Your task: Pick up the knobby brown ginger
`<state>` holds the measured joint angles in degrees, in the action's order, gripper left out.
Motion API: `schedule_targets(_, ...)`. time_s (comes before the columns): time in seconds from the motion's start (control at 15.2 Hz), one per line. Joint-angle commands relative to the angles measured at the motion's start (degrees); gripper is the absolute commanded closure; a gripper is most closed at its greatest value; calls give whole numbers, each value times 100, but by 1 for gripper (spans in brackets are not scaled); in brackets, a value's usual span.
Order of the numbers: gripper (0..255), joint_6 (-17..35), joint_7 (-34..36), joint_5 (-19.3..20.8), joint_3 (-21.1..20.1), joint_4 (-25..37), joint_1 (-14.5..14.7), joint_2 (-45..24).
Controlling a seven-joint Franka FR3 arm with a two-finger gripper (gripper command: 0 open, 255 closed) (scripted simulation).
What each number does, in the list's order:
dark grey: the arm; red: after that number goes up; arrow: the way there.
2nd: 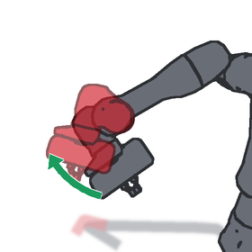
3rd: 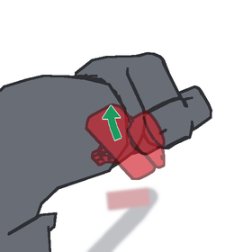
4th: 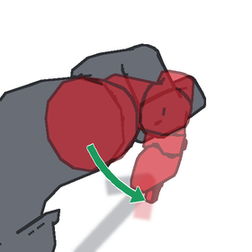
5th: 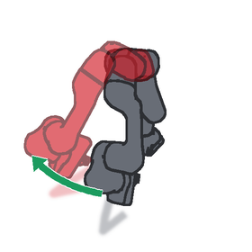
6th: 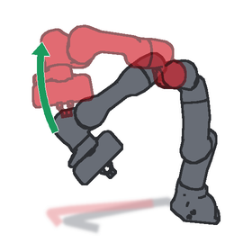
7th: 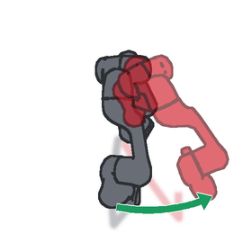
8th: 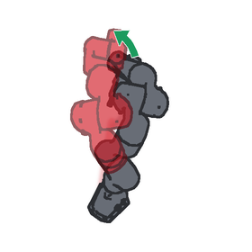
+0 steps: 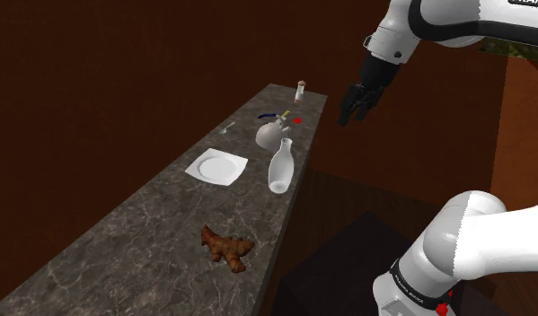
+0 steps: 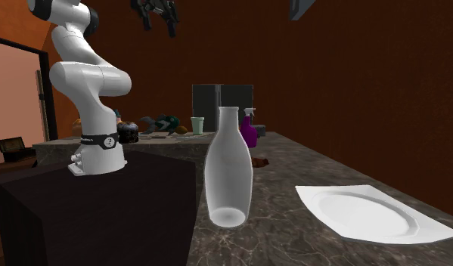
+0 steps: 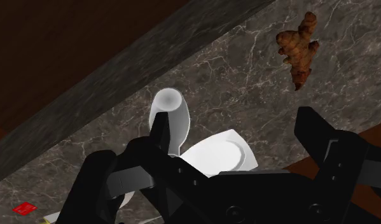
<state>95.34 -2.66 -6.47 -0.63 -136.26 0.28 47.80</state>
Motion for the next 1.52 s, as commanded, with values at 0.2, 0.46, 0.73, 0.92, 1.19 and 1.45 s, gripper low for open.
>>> schedule_targets(0.2,0,465,109,-120,-246,-227,113,-280)
schedule_targets(0.46,0,1097,253,-262,-576,-438,261,-753)
schedule_targets(0.73,0,1731,405,-368,-909,-543,393,-1337)
schedule_targets(0.92,0,2199,531,-409,-1157,-549,476,-1840)
schedule_targets(1.19,0,2799,731,-385,-1485,-463,558,-2587)
schedule_targets(1.45,0,3353,992,-233,-1799,-270,610,-3407)
